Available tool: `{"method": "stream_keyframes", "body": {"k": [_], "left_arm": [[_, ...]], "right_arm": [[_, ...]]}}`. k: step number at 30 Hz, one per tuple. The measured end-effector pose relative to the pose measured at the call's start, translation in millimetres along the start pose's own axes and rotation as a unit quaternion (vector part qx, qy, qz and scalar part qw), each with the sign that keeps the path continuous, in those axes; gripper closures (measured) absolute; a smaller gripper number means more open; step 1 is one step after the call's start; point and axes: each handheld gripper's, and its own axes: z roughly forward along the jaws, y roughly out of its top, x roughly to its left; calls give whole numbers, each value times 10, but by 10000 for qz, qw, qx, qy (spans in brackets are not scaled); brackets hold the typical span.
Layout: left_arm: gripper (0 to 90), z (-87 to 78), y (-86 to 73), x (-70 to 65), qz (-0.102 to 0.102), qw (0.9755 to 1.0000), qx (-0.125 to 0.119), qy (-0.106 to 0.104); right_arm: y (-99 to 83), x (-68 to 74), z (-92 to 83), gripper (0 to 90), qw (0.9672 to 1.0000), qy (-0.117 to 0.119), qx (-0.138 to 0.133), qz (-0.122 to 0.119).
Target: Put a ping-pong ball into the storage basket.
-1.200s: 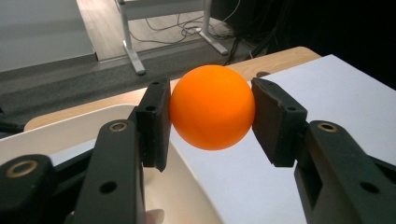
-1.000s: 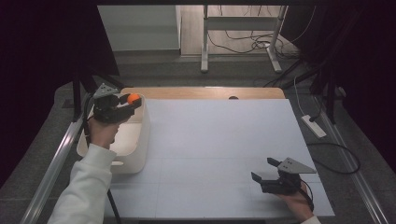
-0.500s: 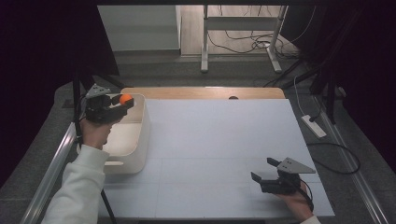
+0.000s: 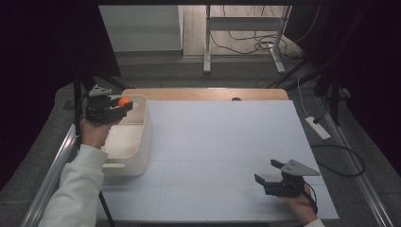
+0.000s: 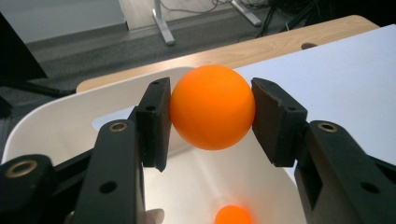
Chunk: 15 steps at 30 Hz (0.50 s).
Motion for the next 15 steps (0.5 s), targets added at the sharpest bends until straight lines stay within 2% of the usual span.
{"method": "stream_keyframes", "body": {"k": [5,9,15], "left_arm": [[504,37,-5,17,8,9999,130,36],[504,88,-15,12,79,9993,360,73],[504,93,-13,3,117,9991,401,72]], "right_arm": [[-1,-1,2,123,10000,8,-4,9],[-1,0,-1,123,10000,4,2,-1],[-1,0,1,123,10000,11,-2,4]]}}
